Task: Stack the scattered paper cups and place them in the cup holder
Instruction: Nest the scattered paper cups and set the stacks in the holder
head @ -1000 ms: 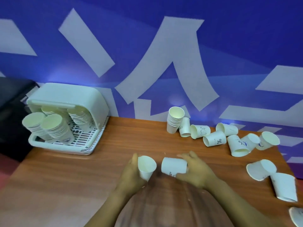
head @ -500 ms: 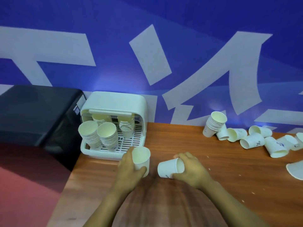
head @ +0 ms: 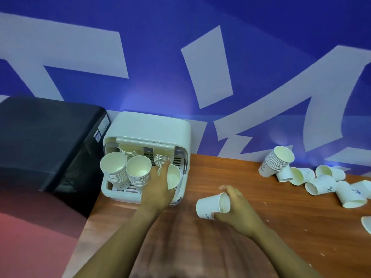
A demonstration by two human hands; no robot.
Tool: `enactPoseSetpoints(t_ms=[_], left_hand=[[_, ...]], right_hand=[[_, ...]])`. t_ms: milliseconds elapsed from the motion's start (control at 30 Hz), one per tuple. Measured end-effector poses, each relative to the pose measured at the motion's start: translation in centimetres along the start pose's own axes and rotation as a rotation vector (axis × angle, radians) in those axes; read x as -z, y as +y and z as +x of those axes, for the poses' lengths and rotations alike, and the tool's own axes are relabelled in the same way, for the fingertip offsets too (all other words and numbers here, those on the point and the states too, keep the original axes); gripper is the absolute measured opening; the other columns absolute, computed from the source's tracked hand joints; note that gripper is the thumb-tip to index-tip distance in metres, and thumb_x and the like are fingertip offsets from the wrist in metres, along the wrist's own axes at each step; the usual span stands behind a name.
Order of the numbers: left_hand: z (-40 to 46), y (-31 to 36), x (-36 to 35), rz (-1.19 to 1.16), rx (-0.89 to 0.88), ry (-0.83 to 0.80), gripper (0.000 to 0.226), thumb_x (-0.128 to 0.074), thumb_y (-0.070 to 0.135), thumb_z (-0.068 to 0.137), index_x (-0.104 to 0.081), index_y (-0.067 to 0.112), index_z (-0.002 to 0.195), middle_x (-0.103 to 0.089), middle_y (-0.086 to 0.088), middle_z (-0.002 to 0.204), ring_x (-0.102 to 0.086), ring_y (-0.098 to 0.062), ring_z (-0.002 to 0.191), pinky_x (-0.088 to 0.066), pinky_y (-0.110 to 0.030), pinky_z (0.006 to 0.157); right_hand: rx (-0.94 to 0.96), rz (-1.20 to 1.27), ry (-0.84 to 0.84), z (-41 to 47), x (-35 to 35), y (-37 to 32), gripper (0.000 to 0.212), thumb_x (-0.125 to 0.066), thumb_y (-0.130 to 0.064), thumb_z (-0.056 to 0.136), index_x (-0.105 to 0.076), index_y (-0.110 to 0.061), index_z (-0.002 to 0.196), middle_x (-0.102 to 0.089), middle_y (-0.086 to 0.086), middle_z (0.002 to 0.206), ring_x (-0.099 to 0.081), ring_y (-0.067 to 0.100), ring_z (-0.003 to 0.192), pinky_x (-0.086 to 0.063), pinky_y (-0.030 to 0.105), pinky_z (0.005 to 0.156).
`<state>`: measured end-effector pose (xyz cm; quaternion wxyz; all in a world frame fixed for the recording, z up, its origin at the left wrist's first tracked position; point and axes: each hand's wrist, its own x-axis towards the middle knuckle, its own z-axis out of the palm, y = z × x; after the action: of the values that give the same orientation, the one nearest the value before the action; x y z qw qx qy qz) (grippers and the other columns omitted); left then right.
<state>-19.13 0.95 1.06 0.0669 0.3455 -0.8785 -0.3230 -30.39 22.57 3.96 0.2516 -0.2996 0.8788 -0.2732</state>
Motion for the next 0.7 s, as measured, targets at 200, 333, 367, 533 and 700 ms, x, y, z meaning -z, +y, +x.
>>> enactPoseSetpoints(t_ms=[200, 333, 367, 533, 700], left_hand=[[1.6, -1.5, -2.2, 0.006, 0.118, -0.203, 0.089, -0.076, 0.036, 0.072, -0.023, 0.026, 0.143, -0.032, -0.011, 0.133, -0.049, -0.034, 0.118, -0.045, -0.041, 0.095], [1.8, -1.8, -2.6, -0.013, 0.138, -0.275, 0.109, -0.079, 0.054, 0.063, -0.017, 0.025, 0.148, -0.025, -0.009, 0.144, -0.042, -0.031, 0.128, -0.041, -0.042, 0.100], [1.7, -1.8, -2.5, -0.028, 0.125, -0.278, 0.113, -0.080, 0.054, 0.063, -0.014, 0.025, 0.149, -0.025, -0.008, 0.145, -0.040, -0.030, 0.131, -0.040, -0.041, 0.101], [-0.2, -1.9, -0.8, -0.167, 0.023, -0.174, 0.113, -0.083, 0.038, 0.064, -0.012, 0.022, 0.150, -0.027, 0.000, 0.150, -0.032, -0.017, 0.137, -0.034, -0.030, 0.104], [-4.2, -2.6, 0.5, -0.394, -0.019, -0.065, 0.096, -0.080, 0.025, 0.066, -0.025, 0.029, 0.145, -0.038, 0.010, 0.143, -0.035, 0.003, 0.125, -0.036, -0.018, 0.101]], right_hand=[[-0.030, -0.053, -0.050, 1.0, -0.3, 1.0, 0.064, -0.082, -0.032, 0.064, -0.044, -0.032, 0.115, -0.045, -0.013, 0.114, -0.046, 0.010, 0.105, -0.036, 0.020, 0.078], [-0.013, -0.087, -0.063, 1.5, -0.5, 0.7, 0.069, -0.080, -0.030, 0.067, -0.045, -0.029, 0.126, -0.043, -0.011, 0.120, -0.044, 0.012, 0.113, -0.036, 0.021, 0.088], [0.018, -0.085, -0.049, 1.6, -0.6, 0.3, 0.069, -0.079, -0.029, 0.068, -0.045, -0.029, 0.128, -0.043, -0.011, 0.122, -0.045, 0.012, 0.116, -0.036, 0.021, 0.091], [0.360, -0.039, 0.144, 2.5, -2.0, -4.0, 0.066, -0.070, -0.033, 0.072, -0.046, -0.028, 0.134, -0.041, -0.010, 0.134, -0.038, 0.007, 0.124, -0.024, 0.008, 0.105], [0.589, -0.218, 0.276, 4.7, -4.7, -8.6, 0.060, -0.061, -0.034, 0.077, -0.043, -0.027, 0.133, -0.046, 0.001, 0.138, -0.043, 0.019, 0.126, -0.035, 0.030, 0.103]])
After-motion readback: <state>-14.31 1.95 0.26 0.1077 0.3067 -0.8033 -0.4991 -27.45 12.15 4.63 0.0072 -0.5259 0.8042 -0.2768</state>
